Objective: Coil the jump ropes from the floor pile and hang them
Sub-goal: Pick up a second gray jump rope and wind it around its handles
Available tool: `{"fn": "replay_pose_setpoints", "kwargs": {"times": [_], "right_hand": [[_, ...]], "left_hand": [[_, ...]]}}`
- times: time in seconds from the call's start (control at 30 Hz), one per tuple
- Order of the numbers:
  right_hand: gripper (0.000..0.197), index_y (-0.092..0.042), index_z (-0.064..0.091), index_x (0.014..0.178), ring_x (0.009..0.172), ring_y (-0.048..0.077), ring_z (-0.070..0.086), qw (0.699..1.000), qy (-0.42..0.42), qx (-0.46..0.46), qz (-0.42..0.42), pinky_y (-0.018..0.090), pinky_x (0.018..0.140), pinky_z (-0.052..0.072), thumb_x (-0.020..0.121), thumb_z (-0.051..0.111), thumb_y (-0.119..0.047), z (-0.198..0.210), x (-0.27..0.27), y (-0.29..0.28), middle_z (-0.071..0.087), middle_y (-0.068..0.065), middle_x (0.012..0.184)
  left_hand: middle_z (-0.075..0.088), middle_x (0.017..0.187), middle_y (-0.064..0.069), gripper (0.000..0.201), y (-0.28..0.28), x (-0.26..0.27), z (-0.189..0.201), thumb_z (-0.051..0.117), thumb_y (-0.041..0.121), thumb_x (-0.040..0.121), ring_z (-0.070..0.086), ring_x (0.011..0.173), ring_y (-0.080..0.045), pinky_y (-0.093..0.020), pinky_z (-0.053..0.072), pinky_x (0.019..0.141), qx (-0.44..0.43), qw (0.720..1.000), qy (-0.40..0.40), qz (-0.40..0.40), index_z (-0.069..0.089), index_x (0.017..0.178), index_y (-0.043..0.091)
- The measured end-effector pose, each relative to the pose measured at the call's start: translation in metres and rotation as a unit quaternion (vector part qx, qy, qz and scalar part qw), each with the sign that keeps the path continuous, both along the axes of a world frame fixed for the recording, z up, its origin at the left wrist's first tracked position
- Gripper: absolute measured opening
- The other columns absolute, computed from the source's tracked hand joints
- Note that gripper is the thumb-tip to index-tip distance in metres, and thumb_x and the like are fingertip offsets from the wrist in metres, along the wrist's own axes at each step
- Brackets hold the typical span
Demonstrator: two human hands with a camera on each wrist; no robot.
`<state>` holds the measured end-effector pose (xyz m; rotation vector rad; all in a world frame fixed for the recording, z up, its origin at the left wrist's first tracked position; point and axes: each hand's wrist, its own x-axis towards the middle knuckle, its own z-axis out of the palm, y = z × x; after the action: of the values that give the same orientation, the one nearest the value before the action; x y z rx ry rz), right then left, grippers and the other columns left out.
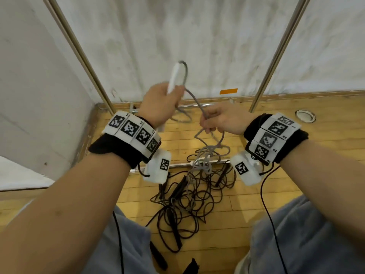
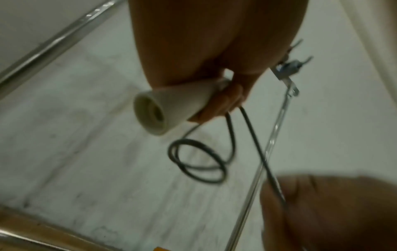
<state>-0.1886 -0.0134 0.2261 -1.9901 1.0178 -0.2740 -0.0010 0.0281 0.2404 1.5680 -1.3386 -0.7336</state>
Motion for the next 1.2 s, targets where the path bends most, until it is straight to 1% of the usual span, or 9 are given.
{"fn": "replay_pose_setpoints", "kwargs": {"times": [0.13,0.3,0.4,0.5,0.63,0.73,0.87,1.03,1.2], "right_hand": [[0.021,-0.025,0.065,0.064,0.073,0.010,0.058,0.977,0.201,0.035,0.066,0.025,0.067,0.042,0.084,0.063,-0.019,-0.031,-0.005,0.002,0.068,-0.006,0.072],[0.028,-0.013,0.072,0.073,0.078,0.017,0.063,0.984,0.179,-0.018,0.012,0.032,0.075,0.048,0.093,0.056,-0.025,-0.031,-0.007,-0.007,0.072,0.002,0.079],[0.035,-0.022,0.065,0.059,0.057,0.003,0.053,0.984,0.159,-0.078,0.005,0.022,0.056,0.037,0.092,0.057,-0.030,-0.016,0.000,-0.007,0.061,-0.009,0.059],[0.033,-0.025,0.062,0.058,0.045,-0.004,0.049,0.987,0.116,-0.106,0.002,0.012,0.045,0.031,0.090,0.059,-0.030,-0.002,0.010,-0.003,0.052,-0.010,0.051],[0.017,-0.021,0.069,0.068,0.060,0.007,0.052,0.992,0.067,-0.106,-0.012,0.016,0.050,0.036,0.084,0.067,-0.028,0.009,0.010,-0.002,0.061,-0.002,0.067],[0.015,-0.024,0.071,0.068,0.057,0.002,0.052,0.993,0.098,-0.067,0.004,0.014,0.050,0.038,0.080,0.069,-0.032,0.002,0.004,-0.002,0.061,-0.012,0.062],[0.018,-0.026,0.071,0.073,0.070,0.013,0.054,0.975,0.220,0.006,0.031,0.028,0.064,0.040,0.084,0.065,-0.039,-0.025,-0.008,-0.003,0.063,-0.006,0.072],[0.029,-0.014,0.072,0.070,0.064,0.007,0.049,0.968,0.249,0.014,0.024,0.026,0.055,0.033,0.087,0.064,-0.035,-0.034,-0.013,-0.005,0.057,-0.010,0.063],[0.026,-0.011,0.072,0.087,0.085,0.018,0.058,0.954,0.295,-0.010,-0.051,0.029,0.067,0.044,0.088,0.063,-0.035,-0.027,-0.030,-0.025,0.065,0.001,0.089]], "left_hand": [[0.053,0.061,0.004,0.025,-0.010,0.039,0.017,0.055,0.033,0.090,0.047,0.047,-0.012,-0.029,0.041,0.051,-0.061,0.966,0.135,0.209,0.055,0.068,0.021],[0.059,0.089,0.005,0.024,-0.010,0.049,0.003,0.062,0.028,0.087,0.058,0.069,-0.008,-0.020,0.048,0.064,0.003,0.966,-0.023,0.257,0.062,0.108,0.017],[0.062,0.093,0.003,0.027,-0.007,0.029,0.002,0.069,0.027,0.083,0.060,0.075,-0.009,-0.018,0.051,0.071,-0.018,0.984,-0.030,0.173,0.062,0.108,0.019],[0.060,0.066,0.010,0.012,0.002,0.001,-0.001,0.070,0.033,0.084,0.051,0.049,-0.001,-0.018,0.045,0.051,0.052,0.998,-0.036,-0.025,0.067,0.090,0.023],[0.047,0.044,0.010,0.027,0.006,-0.014,-0.005,0.058,0.036,0.093,0.040,0.036,0.000,-0.013,0.031,0.039,0.105,0.966,-0.162,-0.173,0.059,0.068,0.027],[0.046,0.052,0.009,0.033,0.001,-0.007,0.001,0.054,0.038,0.095,0.043,0.042,-0.001,-0.017,0.033,0.045,0.054,0.972,-0.211,-0.093,0.054,0.064,0.025],[0.052,0.061,0.010,0.029,-0.006,0.022,0.007,0.052,0.040,0.095,0.047,0.055,-0.003,-0.021,0.036,0.051,-0.026,0.984,-0.126,0.127,0.058,0.073,0.023],[0.044,0.057,0.006,0.038,-0.013,0.055,-0.003,0.053,0.039,0.093,0.040,0.049,-0.004,-0.009,0.032,0.038,-0.025,0.958,-0.109,0.264,0.047,0.061,0.020],[0.042,0.057,0.005,0.040,-0.017,0.075,-0.009,0.050,0.041,0.091,0.041,0.051,-0.012,-0.027,0.031,0.047,0.013,0.932,-0.110,0.345,0.047,0.064,0.012]]}}
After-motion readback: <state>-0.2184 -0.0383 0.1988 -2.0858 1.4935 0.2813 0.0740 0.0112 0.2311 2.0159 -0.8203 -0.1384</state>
